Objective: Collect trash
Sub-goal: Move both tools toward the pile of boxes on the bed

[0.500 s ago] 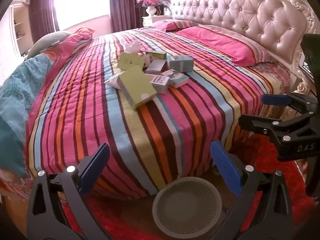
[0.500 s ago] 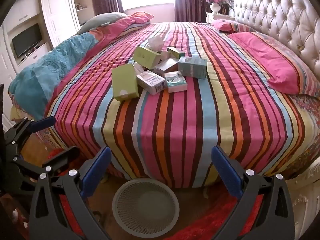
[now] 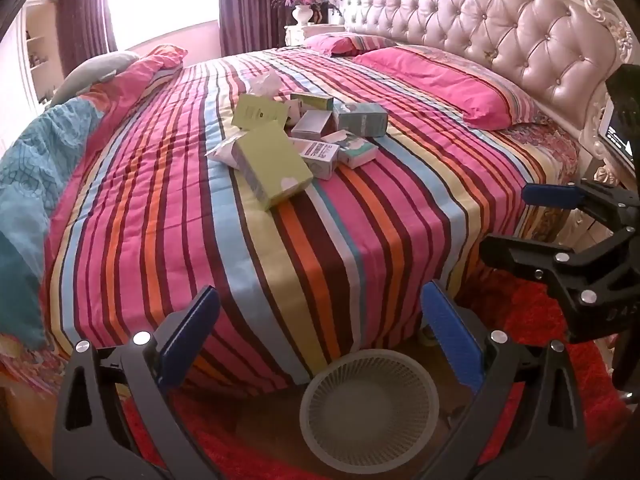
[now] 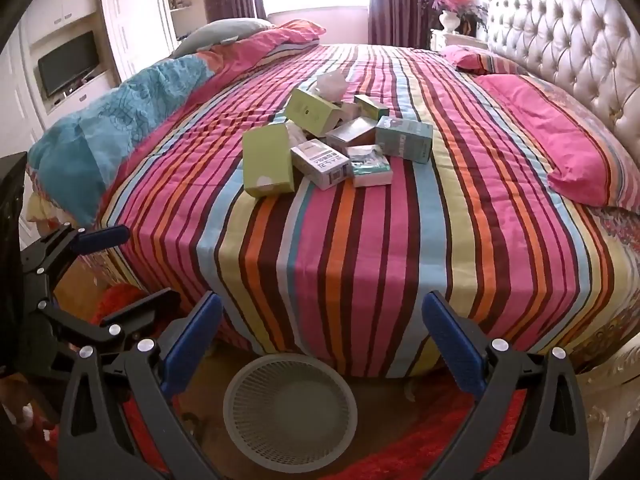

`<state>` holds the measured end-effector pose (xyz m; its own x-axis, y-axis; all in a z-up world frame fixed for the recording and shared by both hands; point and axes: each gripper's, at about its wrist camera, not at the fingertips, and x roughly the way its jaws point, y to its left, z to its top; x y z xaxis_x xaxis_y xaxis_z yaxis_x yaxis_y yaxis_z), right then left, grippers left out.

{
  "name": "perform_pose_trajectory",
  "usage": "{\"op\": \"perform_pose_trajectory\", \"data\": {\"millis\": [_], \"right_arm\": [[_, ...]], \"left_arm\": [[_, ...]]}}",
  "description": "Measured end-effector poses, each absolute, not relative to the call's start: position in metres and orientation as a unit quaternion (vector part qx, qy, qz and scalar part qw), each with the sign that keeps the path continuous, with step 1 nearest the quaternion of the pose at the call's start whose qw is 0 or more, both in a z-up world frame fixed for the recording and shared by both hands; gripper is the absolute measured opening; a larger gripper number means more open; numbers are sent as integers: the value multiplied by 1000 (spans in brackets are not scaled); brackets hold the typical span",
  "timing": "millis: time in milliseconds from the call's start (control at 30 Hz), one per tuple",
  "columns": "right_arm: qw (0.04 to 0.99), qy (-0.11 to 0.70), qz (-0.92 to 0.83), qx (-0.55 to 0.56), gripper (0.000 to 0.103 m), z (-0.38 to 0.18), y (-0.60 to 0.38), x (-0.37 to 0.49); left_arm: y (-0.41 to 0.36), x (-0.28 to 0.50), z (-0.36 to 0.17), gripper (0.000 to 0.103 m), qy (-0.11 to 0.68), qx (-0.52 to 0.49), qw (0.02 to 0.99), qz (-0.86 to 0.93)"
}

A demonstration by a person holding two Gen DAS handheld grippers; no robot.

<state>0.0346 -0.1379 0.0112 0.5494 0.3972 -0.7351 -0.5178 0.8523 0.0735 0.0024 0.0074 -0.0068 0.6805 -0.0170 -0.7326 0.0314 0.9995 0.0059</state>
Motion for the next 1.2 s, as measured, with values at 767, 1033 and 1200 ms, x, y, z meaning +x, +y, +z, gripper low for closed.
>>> {"op": "perform_pose_trajectory", "data": {"millis": [767,1033,1200], "right_arm": [[876,401,251,-94,96,5,-140,34],[876,403,246,-95,96,4,-140,35],[876,403,247,-97,96,3,-140,35]], "left_arm": [[7,7,-12,97,410,10,912,-15],[5,7,-14,97,411,14,911,-17],[5,7,-16,97,410,12,912,-15]]}}
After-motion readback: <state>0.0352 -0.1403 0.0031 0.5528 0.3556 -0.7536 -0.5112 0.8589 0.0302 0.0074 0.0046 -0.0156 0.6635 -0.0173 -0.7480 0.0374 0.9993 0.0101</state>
